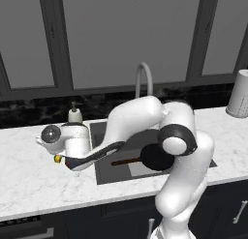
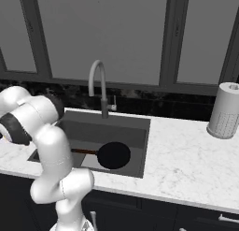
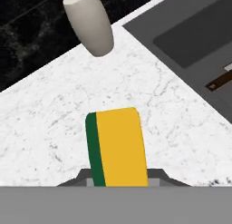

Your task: Pick the pan and sponge and place them into the sink. Then turn on the water.

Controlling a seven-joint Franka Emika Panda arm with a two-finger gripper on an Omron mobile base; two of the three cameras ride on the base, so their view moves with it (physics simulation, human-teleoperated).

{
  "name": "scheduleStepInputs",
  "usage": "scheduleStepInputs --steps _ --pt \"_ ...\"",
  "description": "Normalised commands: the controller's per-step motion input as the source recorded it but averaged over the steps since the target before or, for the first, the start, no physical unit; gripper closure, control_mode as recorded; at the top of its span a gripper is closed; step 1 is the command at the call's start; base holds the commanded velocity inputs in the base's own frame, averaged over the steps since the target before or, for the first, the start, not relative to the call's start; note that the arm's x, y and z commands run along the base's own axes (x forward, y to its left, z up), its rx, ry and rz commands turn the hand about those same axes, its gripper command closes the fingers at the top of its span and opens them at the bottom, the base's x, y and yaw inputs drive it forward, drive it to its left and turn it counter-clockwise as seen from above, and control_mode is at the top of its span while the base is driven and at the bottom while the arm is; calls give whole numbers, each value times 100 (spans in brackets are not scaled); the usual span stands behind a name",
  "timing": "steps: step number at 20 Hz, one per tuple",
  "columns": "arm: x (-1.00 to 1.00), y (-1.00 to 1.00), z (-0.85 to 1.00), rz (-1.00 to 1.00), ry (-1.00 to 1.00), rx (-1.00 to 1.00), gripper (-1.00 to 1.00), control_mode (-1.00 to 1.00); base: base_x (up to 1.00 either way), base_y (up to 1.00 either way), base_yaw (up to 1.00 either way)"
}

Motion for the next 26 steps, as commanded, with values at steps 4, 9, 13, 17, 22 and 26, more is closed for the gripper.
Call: scheduleStepInputs --steps 4,9,13,17,22,26 --pt "-59 -66 100 -20 -8 22 100 -100 0 0 0" --pt "-52 -73 100 -21 -1 29 100 -100 0 0 0" --pt "-59 -83 100 -21 0 29 100 -100 0 0 0" --pt "-64 -87 97 -20 0 18 100 -100 0 0 0" --pt "-47 -100 73 -21 2 23 100 -100 0 0 0" --pt "-27 -100 34 -20 21 26 100 -100 0 0 0"
